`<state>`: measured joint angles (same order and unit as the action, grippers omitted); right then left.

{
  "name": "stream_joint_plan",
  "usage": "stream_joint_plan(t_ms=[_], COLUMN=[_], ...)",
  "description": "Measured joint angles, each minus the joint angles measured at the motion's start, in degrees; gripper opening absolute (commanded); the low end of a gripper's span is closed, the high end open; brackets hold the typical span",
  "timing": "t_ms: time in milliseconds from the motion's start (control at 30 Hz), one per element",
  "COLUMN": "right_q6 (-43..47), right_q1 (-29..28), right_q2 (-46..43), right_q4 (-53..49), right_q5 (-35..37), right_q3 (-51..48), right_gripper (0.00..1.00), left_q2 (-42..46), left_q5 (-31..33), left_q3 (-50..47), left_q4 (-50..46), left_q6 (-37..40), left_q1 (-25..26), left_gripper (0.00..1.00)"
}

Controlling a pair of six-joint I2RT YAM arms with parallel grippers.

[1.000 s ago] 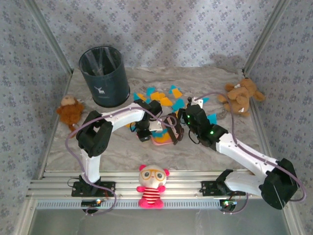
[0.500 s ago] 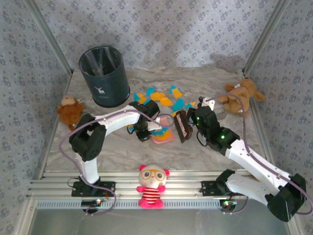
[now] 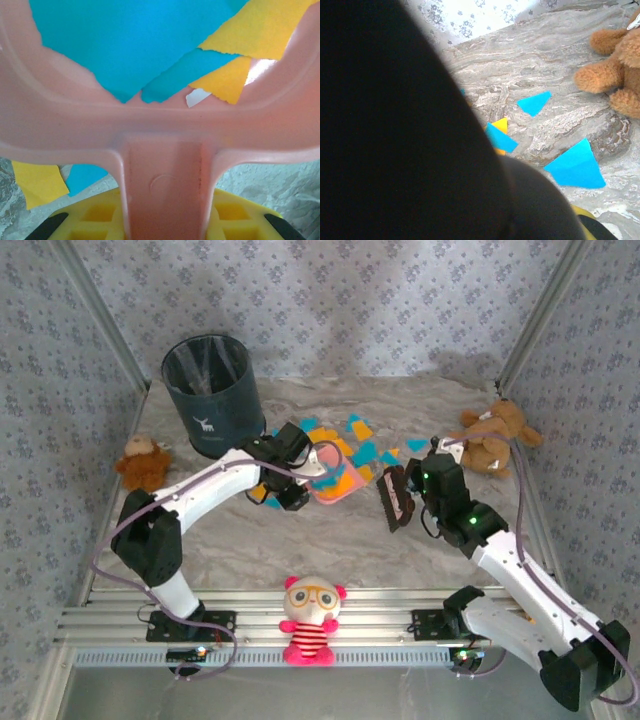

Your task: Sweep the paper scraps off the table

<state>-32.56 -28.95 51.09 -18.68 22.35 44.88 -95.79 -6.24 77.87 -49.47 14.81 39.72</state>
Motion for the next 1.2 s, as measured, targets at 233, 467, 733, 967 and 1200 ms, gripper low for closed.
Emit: stream_joint_plan(t_ms=[233,467,733,967,1200], right_q6=[0.11,0.28,0.7,0.72,0.72], right_q1=[2.45,3.87,4.24,4.35,4.42], right_q2=[0.07,0.44,1.11,2.23,2.4], right_q4=[0.0,0.02,0.57,1.09,1.31], right_q5=[-4.22,-6.75,-8.07,-8.31,-8.33], right_q3=[0.0,0.0,0.09,0.5,0.72], right_gripper=[0.0,0.0,0.0,0.0,0.0], left_q2=[0.24,0.83,1.81,2.6,2.69], left_q5=[-1.29,-0.68,-0.02,-1.6,-4.37], left_q3=[4.42,11.19,18.23,22.93,26.73], left_q4=[-0.2,-0.98,-2.84,-3.72,-3.91], left_q6=[-5.18,-11.54,-16.5,-20.48,-25.53], left_q1=[-2.93,-6.21,-9.53,-12.55,-18.95], left_gripper=[0.0,0.0,0.0,0.0,0.0])
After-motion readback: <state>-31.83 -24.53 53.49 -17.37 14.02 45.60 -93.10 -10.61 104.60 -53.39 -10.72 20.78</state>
